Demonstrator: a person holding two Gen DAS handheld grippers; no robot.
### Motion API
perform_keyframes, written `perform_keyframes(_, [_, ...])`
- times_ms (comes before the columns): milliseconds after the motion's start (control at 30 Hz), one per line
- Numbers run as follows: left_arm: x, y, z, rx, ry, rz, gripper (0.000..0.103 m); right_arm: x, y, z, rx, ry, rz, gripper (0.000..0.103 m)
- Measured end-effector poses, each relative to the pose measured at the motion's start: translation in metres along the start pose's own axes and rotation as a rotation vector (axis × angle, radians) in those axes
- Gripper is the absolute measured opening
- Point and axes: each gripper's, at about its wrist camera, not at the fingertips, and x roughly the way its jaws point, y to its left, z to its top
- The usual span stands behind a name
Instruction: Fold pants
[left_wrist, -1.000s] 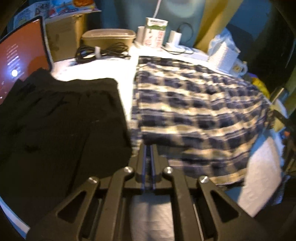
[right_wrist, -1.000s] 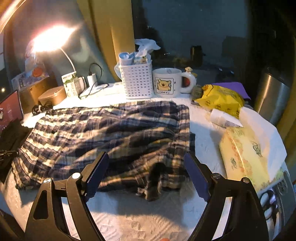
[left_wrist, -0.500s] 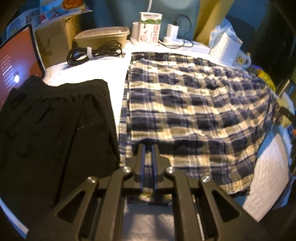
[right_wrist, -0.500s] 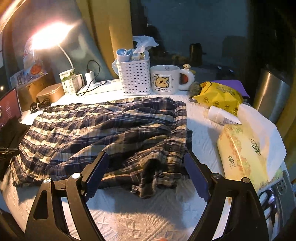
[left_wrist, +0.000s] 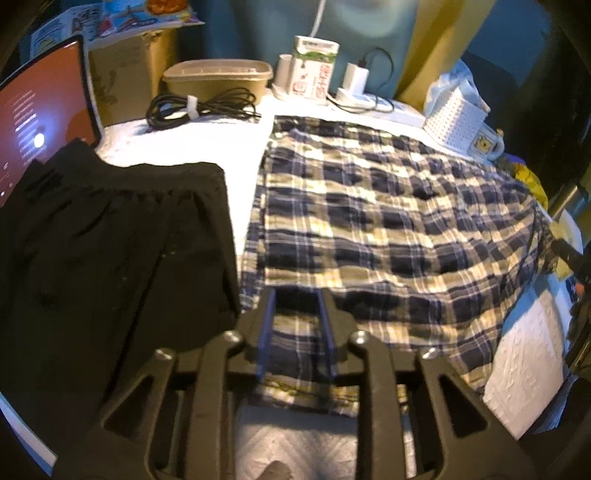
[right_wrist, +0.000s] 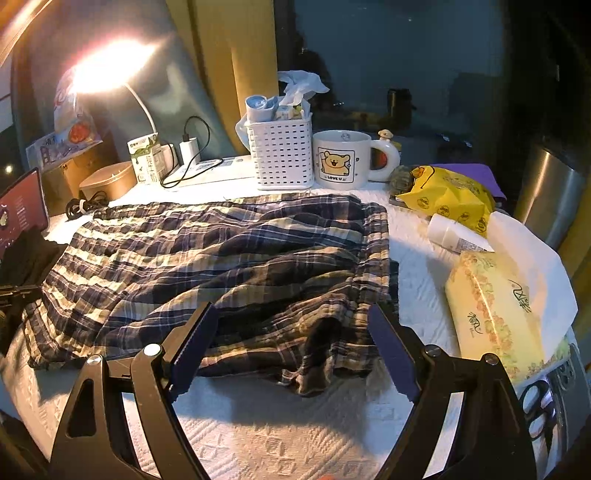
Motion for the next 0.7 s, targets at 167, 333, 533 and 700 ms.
perform_keyframes(167, [0.005, 0.001, -0.001, -0.003, 0.010, -0.013, 0.049, 0.002, 0.002, 0.000, 0.000, 0.007, -0.005, 0.086])
perform_keyframes(333, [0.018, -0.010, 0.002, 0.067, 0.012, 0.047, 0.049, 0.003, 0.002, 0.000, 0.003, 0.003, -0.010, 0.086])
perform_keyframes(533, [0.021, -0.016, 0.001, 0.123, 0.006, 0.050, 0.018, 0.003, -0.007, -0.001, 0.040, 0.021, -0.031, 0.086])
perform_keyframes(700, [0.011, -0.004, 0.002, 0.087, -0.011, 0.055, 0.004, 0.002, -0.011, -0.002, 0.051, 0.024, -0.039, 0.086])
